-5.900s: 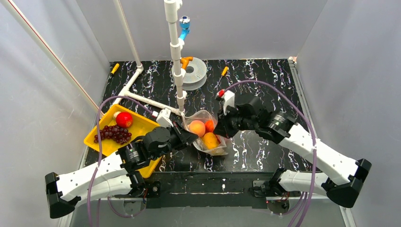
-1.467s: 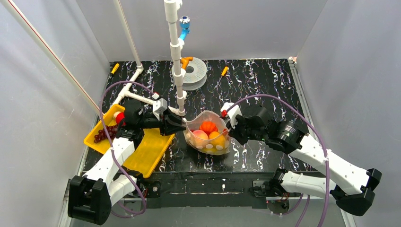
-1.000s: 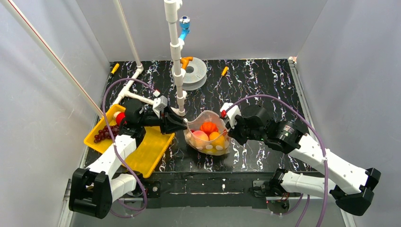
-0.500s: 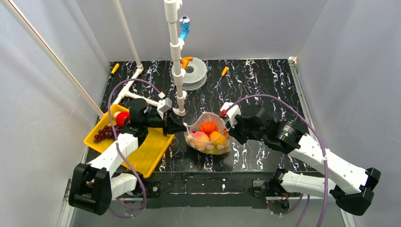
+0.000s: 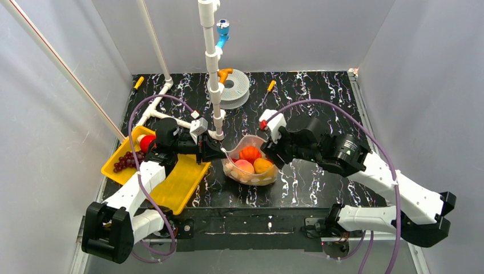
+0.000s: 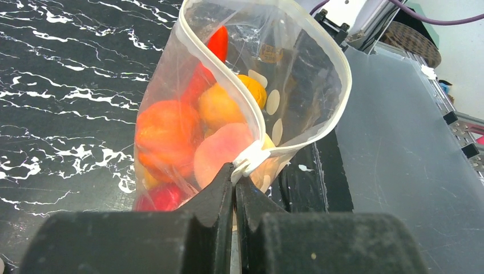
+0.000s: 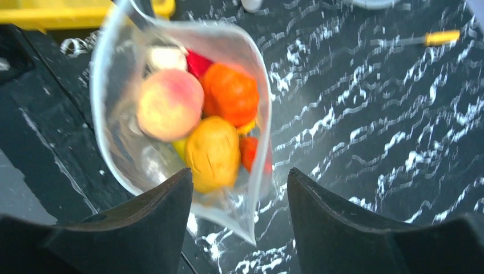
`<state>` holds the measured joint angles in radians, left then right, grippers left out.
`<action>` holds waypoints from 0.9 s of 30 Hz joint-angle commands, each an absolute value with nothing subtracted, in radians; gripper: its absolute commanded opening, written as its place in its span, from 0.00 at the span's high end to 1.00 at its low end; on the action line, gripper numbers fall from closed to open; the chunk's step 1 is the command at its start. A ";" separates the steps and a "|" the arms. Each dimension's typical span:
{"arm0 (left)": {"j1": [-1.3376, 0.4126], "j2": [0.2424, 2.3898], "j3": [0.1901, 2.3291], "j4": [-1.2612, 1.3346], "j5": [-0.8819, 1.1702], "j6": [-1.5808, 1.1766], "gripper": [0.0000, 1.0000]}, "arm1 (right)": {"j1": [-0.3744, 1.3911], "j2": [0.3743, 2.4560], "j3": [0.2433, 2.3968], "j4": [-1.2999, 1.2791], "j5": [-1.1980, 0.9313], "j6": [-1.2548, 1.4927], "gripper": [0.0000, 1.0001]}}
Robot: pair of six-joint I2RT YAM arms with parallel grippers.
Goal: Place the food in the zip-top bag and seal the zipper
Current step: Adjust the zipper food storage bag at the center of the board, then zip the zipper food storage bag at the center of the board.
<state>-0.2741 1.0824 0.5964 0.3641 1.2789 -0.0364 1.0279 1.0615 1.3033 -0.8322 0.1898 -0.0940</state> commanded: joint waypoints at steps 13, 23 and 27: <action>-0.267 1.058 0.669 0.279 1.281 -0.009 1.00 | 1.114 1.480 1.691 -0.618 -0.067 -0.067 0.28; -0.268 1.063 0.672 0.277 1.278 -0.009 1.00 | 1.114 1.580 1.728 -0.642 -0.034 -0.008 0.58; -0.267 1.063 0.671 0.278 1.275 -0.009 1.00 | 1.114 1.566 1.698 -0.630 0.038 -0.008 0.59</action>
<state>-0.2714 1.0821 0.6334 0.2813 1.2675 -0.0193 1.1088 1.5940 1.6958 -0.6769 -0.0257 -0.0219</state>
